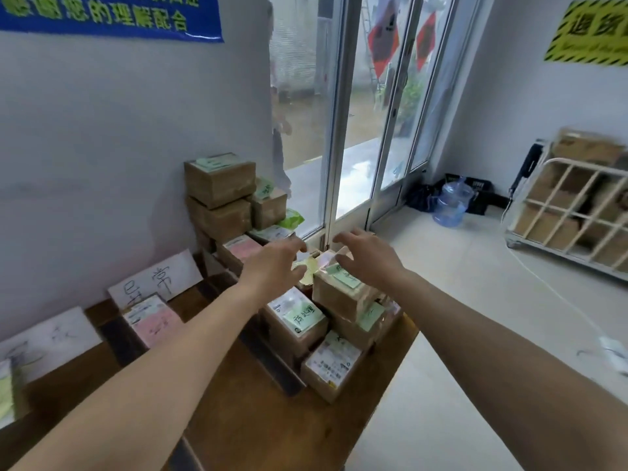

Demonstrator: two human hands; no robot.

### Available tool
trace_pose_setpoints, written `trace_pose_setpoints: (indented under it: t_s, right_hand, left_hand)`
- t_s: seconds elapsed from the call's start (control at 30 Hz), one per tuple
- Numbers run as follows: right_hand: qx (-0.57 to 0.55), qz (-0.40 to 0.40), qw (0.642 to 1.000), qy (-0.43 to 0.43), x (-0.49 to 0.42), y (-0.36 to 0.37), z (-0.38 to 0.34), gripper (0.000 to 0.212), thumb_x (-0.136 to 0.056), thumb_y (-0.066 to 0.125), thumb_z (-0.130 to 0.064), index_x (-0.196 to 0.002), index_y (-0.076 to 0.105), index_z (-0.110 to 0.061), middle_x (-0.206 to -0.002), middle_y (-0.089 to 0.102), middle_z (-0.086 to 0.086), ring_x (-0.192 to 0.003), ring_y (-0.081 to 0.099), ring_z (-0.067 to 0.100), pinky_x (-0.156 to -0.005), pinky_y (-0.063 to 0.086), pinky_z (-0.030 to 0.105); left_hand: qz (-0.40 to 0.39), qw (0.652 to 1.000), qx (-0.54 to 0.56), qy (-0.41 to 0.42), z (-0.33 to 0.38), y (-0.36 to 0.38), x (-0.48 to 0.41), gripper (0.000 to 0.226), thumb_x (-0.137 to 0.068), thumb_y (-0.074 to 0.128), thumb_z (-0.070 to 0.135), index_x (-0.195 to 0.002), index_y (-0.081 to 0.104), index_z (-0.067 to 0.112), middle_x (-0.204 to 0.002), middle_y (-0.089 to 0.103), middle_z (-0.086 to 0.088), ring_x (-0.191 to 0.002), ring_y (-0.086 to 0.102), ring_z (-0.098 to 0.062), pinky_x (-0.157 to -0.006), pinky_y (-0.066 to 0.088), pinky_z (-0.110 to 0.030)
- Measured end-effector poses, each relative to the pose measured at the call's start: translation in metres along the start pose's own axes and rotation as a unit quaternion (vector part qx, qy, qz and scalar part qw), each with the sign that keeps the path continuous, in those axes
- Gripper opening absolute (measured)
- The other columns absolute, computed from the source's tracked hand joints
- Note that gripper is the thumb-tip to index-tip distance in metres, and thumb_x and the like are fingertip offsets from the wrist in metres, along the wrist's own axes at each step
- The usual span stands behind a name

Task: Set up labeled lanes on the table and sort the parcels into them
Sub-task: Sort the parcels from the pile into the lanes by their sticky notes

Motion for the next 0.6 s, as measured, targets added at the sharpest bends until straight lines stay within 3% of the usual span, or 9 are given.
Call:
trace_pose_setpoints:
  t_s: [0.2, 0.4, 0.5, 0.6]
  right_hand:
    - [-0.049, -0.049, 0.995, 0.074, -0.038, 0.026, 0.077, 0.042, -0.093, 0.056, -0.033, -0.134, 0.050, -0.025, -0.131, 0.051, 0.004, -0.117, 0.052, 0.026, -0.089, 0.049, 0.040]
    - [-0.118, -0.172, 0.971, 0.115, -0.066, 0.067, 0.134, 0.048, -0.086, 0.066, -0.038, -0.126, 0.052, -0.016, -0.122, 0.056, 0.009, -0.102, 0.058, 0.027, -0.088, 0.053, 0.043]
    - [-0.212, -0.255, 0.934, 0.134, -0.070, 0.083, 0.148, 0.051, -0.087, 0.065, -0.042, -0.125, 0.051, -0.011, -0.118, 0.059, 0.009, -0.103, 0.060, 0.027, -0.085, 0.056, 0.041]
    - [-0.330, -0.344, 0.863, 0.170, -0.063, 0.102, 0.153, 0.052, -0.087, 0.065, -0.045, -0.126, 0.050, -0.014, -0.117, 0.058, 0.012, -0.104, 0.061, 0.031, -0.083, 0.056, 0.053]
  left_hand:
    - [-0.095, 0.994, 0.010, -0.048, 0.003, 0.061, -0.041, 0.049, -0.090, 0.057, 0.038, -0.137, 0.043, 0.030, -0.130, 0.054, 0.000, -0.117, 0.053, -0.021, -0.092, 0.047, -0.039]
    - [-0.144, 0.973, 0.076, -0.166, -0.012, 0.103, -0.066, 0.054, -0.090, 0.057, 0.044, -0.139, 0.040, 0.027, -0.141, 0.046, -0.003, -0.125, 0.048, -0.021, -0.099, 0.045, -0.040]
    - [-0.155, 0.957, 0.116, -0.216, -0.010, 0.112, -0.068, 0.051, -0.094, 0.053, 0.040, -0.139, 0.041, 0.019, -0.139, 0.049, -0.006, -0.122, 0.050, -0.022, -0.093, 0.046, -0.031]
    - [-0.155, 0.937, 0.162, -0.267, -0.006, 0.119, -0.063, 0.040, -0.097, 0.050, 0.038, -0.131, 0.048, 0.017, -0.120, 0.053, -0.003, -0.100, 0.056, -0.020, -0.074, 0.052, -0.029]
Point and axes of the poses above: each hand's wrist, its own x-axis away from the middle knuckle, its own y-axis out of the palm, z = x × y, the point moved 8 cm from there along -x, towards the middle knuckle
